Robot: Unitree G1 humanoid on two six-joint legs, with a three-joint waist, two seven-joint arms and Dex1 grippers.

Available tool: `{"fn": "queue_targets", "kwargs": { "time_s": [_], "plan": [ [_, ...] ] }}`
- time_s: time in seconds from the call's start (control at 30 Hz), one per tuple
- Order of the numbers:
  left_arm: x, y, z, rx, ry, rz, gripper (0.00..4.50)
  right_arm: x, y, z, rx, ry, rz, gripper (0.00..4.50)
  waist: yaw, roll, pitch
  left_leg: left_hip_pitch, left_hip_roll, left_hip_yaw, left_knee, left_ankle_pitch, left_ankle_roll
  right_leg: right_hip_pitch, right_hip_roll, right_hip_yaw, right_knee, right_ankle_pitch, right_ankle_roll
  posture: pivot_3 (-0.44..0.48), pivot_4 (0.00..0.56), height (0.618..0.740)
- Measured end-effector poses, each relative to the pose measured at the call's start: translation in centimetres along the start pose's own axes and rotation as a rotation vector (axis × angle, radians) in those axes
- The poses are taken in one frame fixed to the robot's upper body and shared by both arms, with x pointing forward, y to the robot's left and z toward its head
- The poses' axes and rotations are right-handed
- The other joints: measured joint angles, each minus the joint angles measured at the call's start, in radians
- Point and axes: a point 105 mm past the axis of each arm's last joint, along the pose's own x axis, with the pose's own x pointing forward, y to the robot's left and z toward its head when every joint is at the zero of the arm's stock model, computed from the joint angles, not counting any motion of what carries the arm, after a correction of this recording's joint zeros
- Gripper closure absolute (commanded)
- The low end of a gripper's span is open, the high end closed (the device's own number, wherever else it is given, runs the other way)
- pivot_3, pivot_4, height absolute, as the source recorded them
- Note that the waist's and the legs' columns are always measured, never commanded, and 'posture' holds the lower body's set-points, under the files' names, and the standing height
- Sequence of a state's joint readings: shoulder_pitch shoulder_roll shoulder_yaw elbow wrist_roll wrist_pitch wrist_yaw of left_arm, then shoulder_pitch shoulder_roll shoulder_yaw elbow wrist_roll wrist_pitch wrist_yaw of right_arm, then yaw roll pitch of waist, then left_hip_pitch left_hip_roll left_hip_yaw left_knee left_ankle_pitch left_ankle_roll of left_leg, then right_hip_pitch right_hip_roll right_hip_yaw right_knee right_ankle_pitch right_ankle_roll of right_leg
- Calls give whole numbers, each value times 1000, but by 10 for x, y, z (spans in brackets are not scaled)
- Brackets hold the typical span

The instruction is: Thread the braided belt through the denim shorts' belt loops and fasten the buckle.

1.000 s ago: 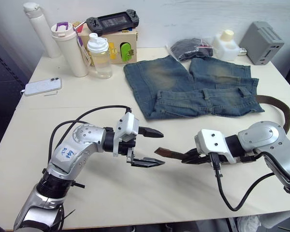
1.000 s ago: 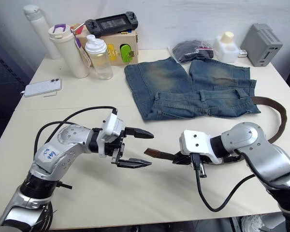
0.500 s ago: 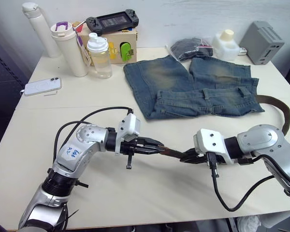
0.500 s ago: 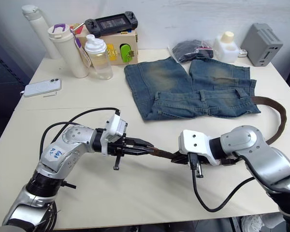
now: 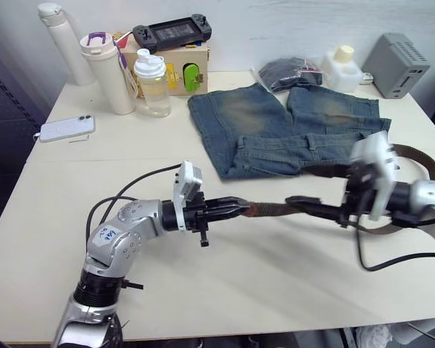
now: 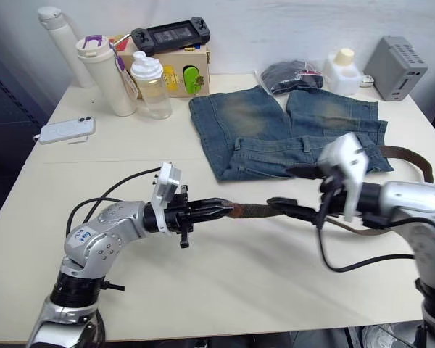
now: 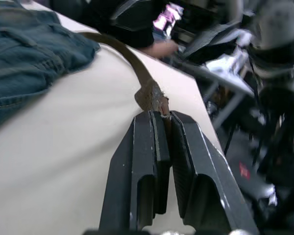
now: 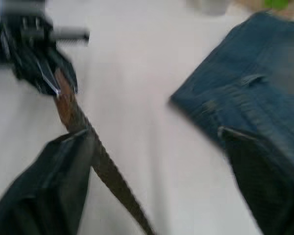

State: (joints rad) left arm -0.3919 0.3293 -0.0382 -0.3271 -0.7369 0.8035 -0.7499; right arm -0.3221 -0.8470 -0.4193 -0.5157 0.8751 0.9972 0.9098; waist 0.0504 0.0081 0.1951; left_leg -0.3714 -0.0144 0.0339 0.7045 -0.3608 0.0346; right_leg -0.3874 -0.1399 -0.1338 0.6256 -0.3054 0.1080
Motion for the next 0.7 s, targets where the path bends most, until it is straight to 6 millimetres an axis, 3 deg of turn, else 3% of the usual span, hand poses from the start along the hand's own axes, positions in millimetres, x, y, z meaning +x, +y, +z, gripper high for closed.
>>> {"fn": "queue_targets", "kwargs": {
  "time_s": [0.1,0.23,0.27,0.33,0.47,0.57,0.7],
  "plan": [
    [-1,1,2,-142,-65,46,4185,-16,38,8,192,-137,168,21,0,0,0,0,0,-1,-1,0,0,1,0,0,-1,0,0,0,150,690],
    [3,-9,7,-189,-81,30,4185,-5,87,-13,462,-176,314,21,0,-1,0,2,0,0,-1,0,0,3,0,1,-1,0,0,0,150,690],
    [3,-10,8,-192,-81,29,4185,-1,92,-19,517,-178,310,21,1,-1,0,3,-1,0,-1,0,0,3,-1,1,-1,0,0,0,150,690],
    [4,-11,11,-206,-87,24,4185,10,91,-30,617,-200,258,21,-1,-3,0,4,-1,1,0,0,0,4,-1,2,-1,0,0,0,150,690],
    [6,-17,20,-240,-112,-9,4185,44,65,-65,873,-315,2,21,-2,-4,-1,2,-2,1,0,0,0,1,2,3,1,0,1,0,150,690],
    [5,-16,26,-244,-131,-6,4185,48,53,-64,943,-431,-83,21,-2,-4,-1,0,-3,3,0,0,0,-2,6,6,1,1,1,0,150,690],
    [5,-15,26,-267,-133,-3,4185,35,30,-53,1026,-718,-197,21,-4,-4,-1,1,-2,3,0,0,0,-3,8,7,2,1,1,0,150,690]
  ]
}}
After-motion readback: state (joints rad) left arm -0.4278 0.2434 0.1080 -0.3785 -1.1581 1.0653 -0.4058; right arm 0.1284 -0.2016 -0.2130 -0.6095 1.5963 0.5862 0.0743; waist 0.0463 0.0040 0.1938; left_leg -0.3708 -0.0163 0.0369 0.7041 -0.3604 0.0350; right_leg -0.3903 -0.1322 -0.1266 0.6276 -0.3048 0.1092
